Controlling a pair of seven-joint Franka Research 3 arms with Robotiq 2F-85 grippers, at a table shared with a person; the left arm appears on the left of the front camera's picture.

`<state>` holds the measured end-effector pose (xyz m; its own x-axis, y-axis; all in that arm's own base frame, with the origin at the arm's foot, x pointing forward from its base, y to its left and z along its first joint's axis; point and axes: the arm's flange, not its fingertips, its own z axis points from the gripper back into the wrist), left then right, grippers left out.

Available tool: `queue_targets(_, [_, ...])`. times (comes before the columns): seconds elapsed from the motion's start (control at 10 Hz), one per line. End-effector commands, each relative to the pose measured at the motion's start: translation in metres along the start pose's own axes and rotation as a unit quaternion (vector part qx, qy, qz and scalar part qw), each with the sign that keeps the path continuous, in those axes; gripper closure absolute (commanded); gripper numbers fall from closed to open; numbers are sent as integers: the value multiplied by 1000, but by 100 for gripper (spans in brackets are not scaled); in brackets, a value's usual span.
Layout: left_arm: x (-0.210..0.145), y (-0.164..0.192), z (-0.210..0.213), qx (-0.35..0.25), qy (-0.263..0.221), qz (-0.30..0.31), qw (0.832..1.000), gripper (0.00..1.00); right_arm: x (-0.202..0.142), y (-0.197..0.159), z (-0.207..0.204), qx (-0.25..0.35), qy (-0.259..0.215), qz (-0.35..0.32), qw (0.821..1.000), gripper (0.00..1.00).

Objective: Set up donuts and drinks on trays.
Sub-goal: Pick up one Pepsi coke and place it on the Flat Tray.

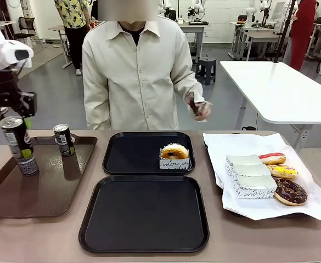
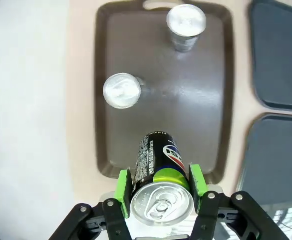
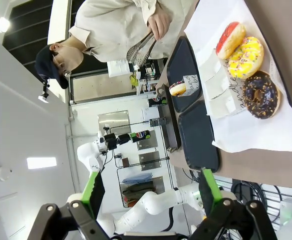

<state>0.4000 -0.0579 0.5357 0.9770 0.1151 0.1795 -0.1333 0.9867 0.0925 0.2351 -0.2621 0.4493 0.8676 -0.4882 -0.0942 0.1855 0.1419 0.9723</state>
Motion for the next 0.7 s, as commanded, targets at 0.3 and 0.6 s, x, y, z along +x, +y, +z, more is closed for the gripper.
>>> queue_targets(0.3, [-1,-2,-3,-4,3,-2,1000,43,-1,0,0,4,2,-1,1000,0])
queue_targets(0.6, [20,-79,8,9,-57,-70,996,43,-1,0,0,4,2,-1,1000,0])
